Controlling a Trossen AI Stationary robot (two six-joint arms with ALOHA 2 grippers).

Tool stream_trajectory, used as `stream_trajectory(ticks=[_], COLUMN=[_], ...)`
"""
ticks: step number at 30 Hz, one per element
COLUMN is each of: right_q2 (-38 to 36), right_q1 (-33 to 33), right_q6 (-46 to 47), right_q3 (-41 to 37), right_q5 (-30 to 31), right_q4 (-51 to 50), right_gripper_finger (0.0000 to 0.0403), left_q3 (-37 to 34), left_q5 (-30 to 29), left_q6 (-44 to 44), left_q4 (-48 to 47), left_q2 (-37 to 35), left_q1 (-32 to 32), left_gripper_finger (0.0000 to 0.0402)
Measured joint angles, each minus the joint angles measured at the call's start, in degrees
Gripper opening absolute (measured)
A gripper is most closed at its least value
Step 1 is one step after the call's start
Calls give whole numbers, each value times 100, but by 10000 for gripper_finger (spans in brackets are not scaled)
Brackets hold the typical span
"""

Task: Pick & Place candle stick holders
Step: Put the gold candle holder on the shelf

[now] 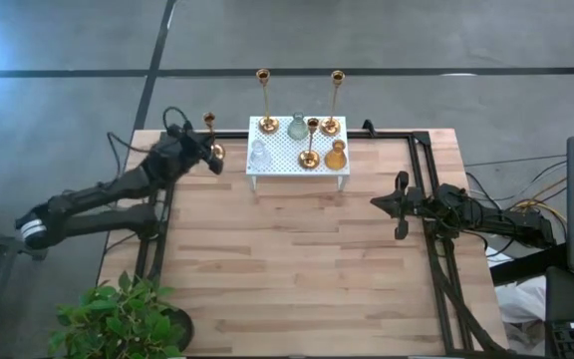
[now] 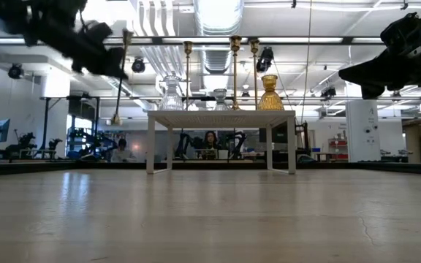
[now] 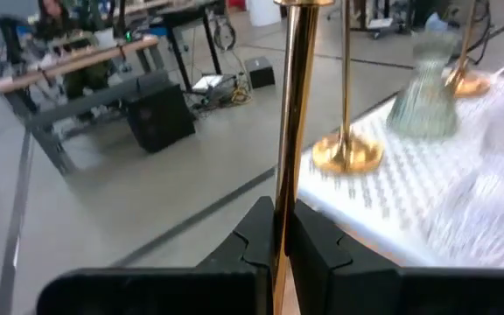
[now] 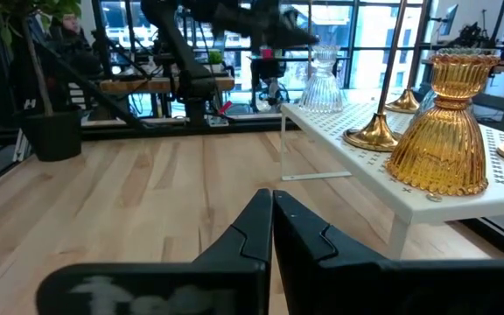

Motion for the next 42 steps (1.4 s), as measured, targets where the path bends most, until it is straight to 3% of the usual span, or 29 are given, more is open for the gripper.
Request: stream_trajectory(ticks=[6, 10, 18, 24, 32, 42], right_q2=[0, 0, 2, 0, 2, 0], right_q1=[0, 0, -1, -2, 0, -2], right_q6=[0, 0, 0, 0, 0, 0], right_q3=[0, 0, 0, 0, 0, 0], right_q5=[-2, -2, -2, -2, -2, -2], right_q4=[0, 0, 0, 0, 0, 2], right_gripper_finger=[9, 9, 9, 9, 9, 9], left_q3=[1327, 2159, 3658, 4489, 4935, 4968], left_q5=[170, 913, 2806, 3708, 4739, 5321], left_q6=[530, 880, 679, 473, 197, 113], left_q4=[-860, -1148, -1909, -2030, -1979, -1622], left_q2=[-527, -540, 492, 1437, 2344, 2971], left_q1=[3, 9, 17, 26, 32, 26], left_gripper_finger=[21, 21, 21, 21, 21, 21])
